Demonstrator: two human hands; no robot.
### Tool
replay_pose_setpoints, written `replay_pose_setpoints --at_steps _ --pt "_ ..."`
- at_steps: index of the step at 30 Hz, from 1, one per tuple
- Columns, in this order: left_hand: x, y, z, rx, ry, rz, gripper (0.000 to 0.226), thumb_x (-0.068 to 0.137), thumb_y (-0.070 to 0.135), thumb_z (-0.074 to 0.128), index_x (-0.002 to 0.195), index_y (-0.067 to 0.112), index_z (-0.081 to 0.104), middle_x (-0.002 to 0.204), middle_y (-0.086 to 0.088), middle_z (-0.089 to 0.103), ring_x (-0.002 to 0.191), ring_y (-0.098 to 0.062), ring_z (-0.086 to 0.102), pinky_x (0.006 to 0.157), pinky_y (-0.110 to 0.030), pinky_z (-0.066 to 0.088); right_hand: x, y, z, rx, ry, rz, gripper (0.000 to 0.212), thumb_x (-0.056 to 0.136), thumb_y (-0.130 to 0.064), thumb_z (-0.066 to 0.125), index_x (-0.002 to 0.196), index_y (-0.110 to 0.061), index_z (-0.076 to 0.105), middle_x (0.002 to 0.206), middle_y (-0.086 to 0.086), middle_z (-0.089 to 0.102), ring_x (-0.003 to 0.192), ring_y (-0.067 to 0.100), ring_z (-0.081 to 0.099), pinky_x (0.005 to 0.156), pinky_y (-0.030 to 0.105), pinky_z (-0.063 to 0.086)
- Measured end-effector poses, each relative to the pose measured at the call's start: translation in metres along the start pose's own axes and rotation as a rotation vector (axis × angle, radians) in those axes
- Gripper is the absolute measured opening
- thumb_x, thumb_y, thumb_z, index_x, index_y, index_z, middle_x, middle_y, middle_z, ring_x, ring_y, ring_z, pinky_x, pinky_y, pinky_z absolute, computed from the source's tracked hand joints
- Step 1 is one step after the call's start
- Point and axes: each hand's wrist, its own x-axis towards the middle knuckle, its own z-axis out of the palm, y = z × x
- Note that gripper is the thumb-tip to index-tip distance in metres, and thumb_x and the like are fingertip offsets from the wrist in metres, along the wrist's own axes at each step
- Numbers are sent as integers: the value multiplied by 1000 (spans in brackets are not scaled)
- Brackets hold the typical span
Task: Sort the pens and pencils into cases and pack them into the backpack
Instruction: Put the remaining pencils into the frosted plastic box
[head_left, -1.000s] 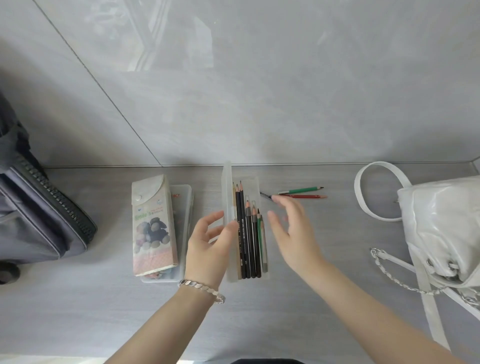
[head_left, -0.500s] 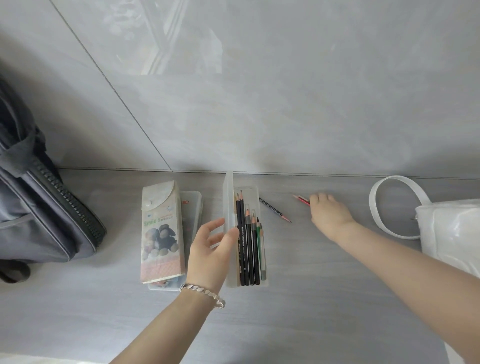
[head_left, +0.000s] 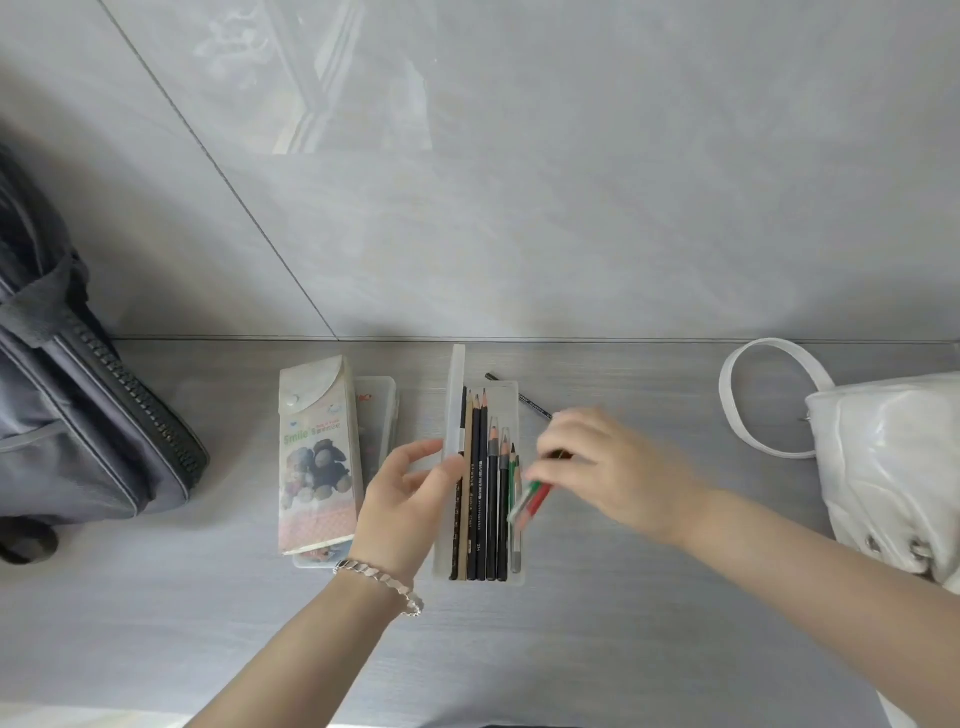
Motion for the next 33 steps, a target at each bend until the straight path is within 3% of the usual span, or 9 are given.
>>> replay_pose_setpoints --at_steps 3,6,8,12,16,19,21,26,33 --pt "-6 2 2 17 -52 28 18 85 27 60 84 42 51 86 9 62 84 -7 57 86 -36 48 0 -10 12 -108 -31 -180 31 96 -6 38 98 -17 66 96 2 60 94 21 47 101 35 37" --pt "-13 3 4 10 -86 69 17 85 25 60 86 40 51 84 7 62 69 -6 55 66 -25 45 -3 -15 16 -163 -65 -187 39 97 -7 34 101 -21 70 95 2 67 98 19 49 105 33 32" --pt "-14 3 5 8 -84 84 17 85 25 61 86 40 52 86 8 63 74 -5 56 66 -24 44 -4 -18 11 -137 -58 -120 29 95 -13 42 104 -20 68 100 -1 61 98 20 48 99 33 36" --pt "-14 1 3 -2 -54 70 18 84 27 61 87 42 52 93 5 64 82 -5 57 79 -31 42 -3 -34 -9 140 -7 284 24 88 -27 50 100 -19 68 88 -8 44 82 9 42 79 16 33" --pt "-14 -1 4 0 -22 70 17 84 28 62 87 41 51 96 1 67 81 -5 59 71 -26 44 2 -53 -17 719 79 842 4 86 -20 63 89 -20 65 70 -3 50 61 7 45 59 19 38" --pt "-15 -2 6 -4 -14 75 17 83 29 62 87 42 51 97 -2 66 84 -7 59 68 -24 45 6 -70 -10 916 157 1058 42 80 -11 69 104 -41 53 71 -7 55 49 4 51 50 18 46" --pt "-16 -4 8 -16 -10 71 17 83 29 62 87 42 52 97 -5 67 79 -9 59 68 -27 43 9 -80 0 794 186 1093 45 79 -15 70 104 -47 50 72 -6 58 50 8 56 56 24 52" --pt "-20 -5 13 -48 -6 60 15 83 28 62 90 39 55 98 -5 69 68 -9 55 66 -27 41 14 -88 21 353 139 1085 38 84 -28 65 120 -24 56 83 -4 53 64 9 46 66 22 43" --pt "-21 -4 13 -67 -13 60 15 82 27 63 89 38 55 99 -7 69 58 -7 48 59 -25 38 11 -82 29 234 262 1045 10 82 -17 67 91 -13 65 80 -9 48 57 9 44 57 18 37"
